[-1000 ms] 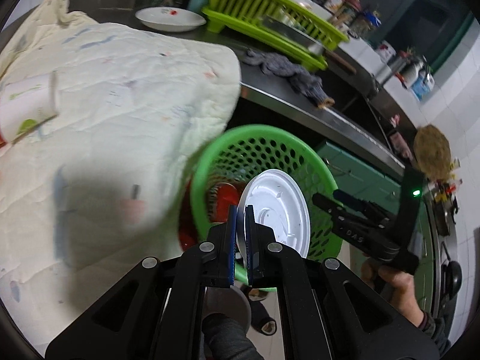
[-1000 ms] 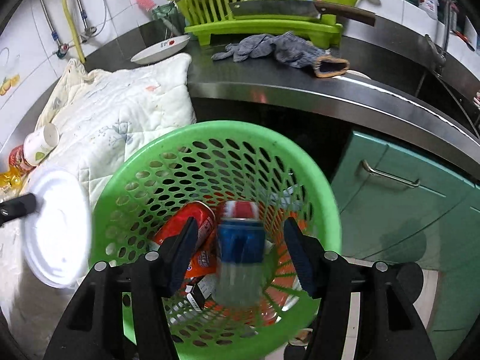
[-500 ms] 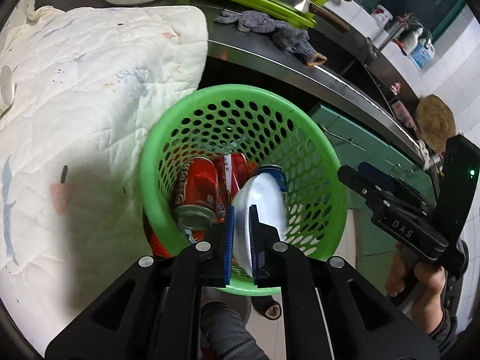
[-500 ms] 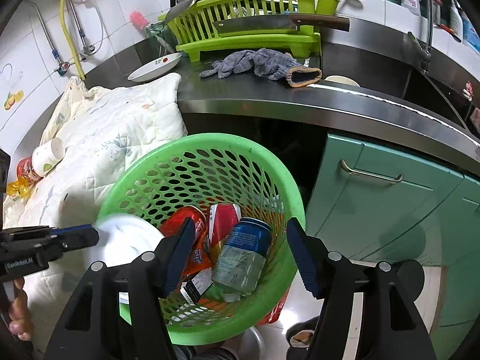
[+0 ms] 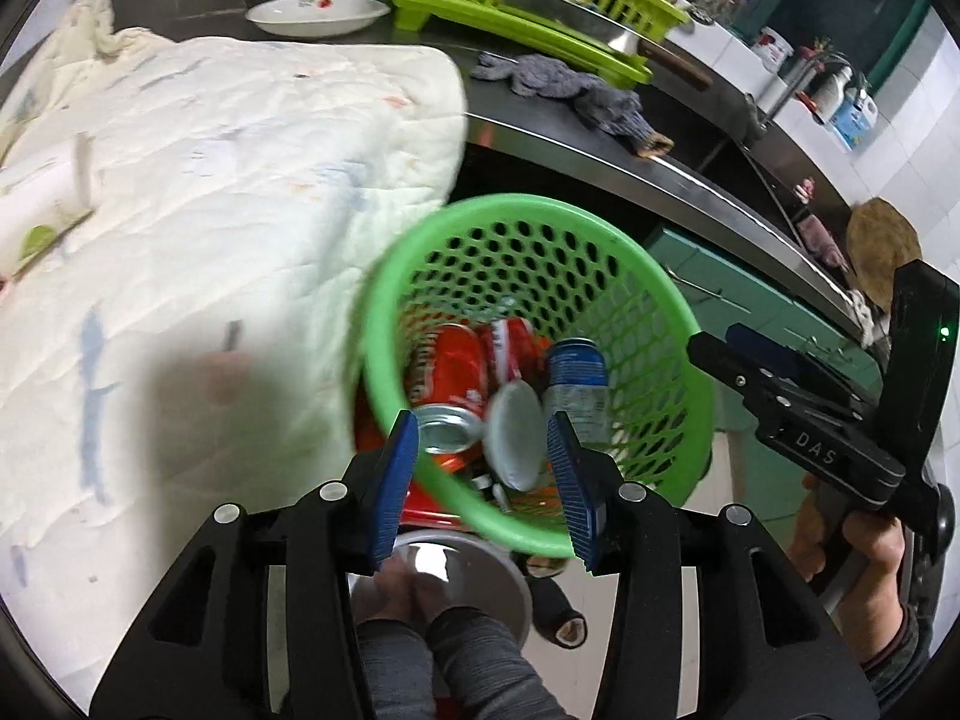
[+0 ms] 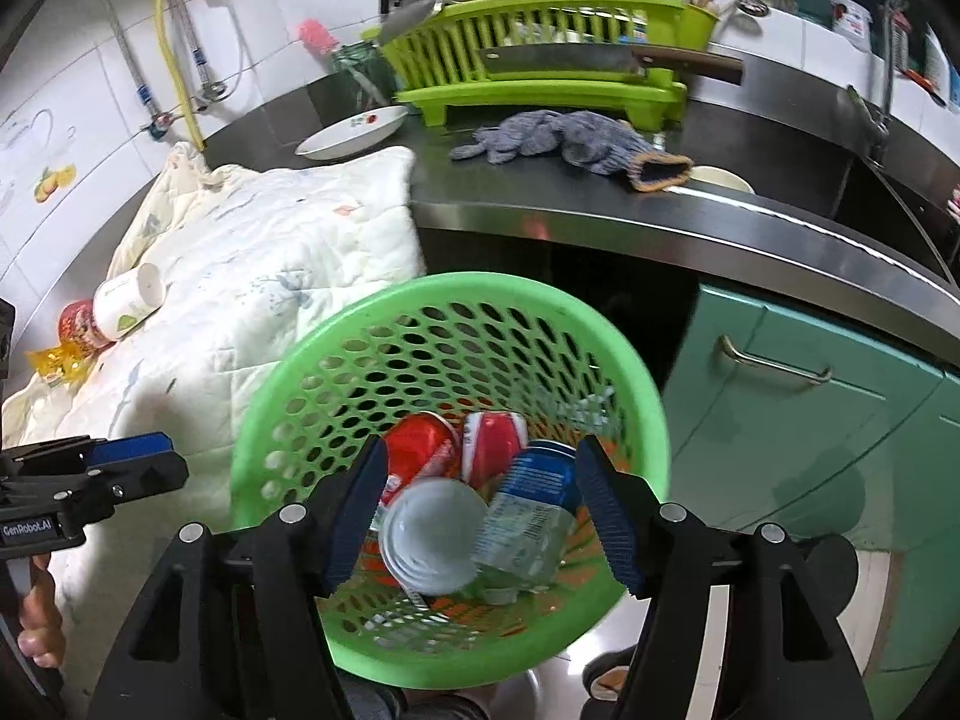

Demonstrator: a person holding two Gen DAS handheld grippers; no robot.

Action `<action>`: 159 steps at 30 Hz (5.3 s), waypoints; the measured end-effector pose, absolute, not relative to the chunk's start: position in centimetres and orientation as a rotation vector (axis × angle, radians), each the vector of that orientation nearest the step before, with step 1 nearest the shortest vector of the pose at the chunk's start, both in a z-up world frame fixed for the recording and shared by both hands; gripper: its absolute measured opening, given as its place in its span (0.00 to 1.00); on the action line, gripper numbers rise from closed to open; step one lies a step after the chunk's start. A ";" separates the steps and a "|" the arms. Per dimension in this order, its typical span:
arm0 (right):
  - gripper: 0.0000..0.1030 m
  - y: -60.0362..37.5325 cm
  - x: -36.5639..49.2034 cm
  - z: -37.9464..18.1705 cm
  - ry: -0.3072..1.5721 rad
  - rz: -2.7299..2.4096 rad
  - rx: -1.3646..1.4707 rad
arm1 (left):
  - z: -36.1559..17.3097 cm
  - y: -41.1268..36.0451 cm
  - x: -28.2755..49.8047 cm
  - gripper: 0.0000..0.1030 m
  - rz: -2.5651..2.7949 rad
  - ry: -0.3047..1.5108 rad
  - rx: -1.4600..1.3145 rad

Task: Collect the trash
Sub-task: 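Move both tools back over the cloth toward the remaining trash, then lower the left tool onto the clear plastic cup rim and close on it, then grasp the yellow snack wrapper with the right tool while the left holds the cup, then carry the wrapper and cup over the green basket and open both tools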

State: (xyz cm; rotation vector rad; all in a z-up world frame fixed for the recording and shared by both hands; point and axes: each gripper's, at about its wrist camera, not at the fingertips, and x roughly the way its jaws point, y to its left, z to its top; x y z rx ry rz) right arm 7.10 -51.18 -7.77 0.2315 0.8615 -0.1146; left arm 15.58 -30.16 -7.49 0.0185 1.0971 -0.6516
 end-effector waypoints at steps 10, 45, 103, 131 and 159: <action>0.61 -47.0 8.6 -7.0 0.858 -0.028 0.192 | -6.3 -23.9 16.0 0.44 -0.522 1.057 0.007; 0.73 -36.0 13.3 -5.3 0.856 0.194 0.020 | -4.0 -10.4 15.7 0.64 -0.245 0.948 -0.060; 0.75 -18.8 20.8 -6.4 0.897 0.528 -0.152 | -5.8 4.7 18.8 0.03 -0.116 0.840 -0.165; 0.44 -4.2 27.1 -7.9 0.909 0.754 -0.330 | -5.6 10.8 14.8 0.03 -0.024 0.816 -0.259; 0.38 -24.2 17.3 -2.7 0.826 0.406 -0.132 | -2.3 1.2 13.6 0.03 -0.242 0.761 -0.164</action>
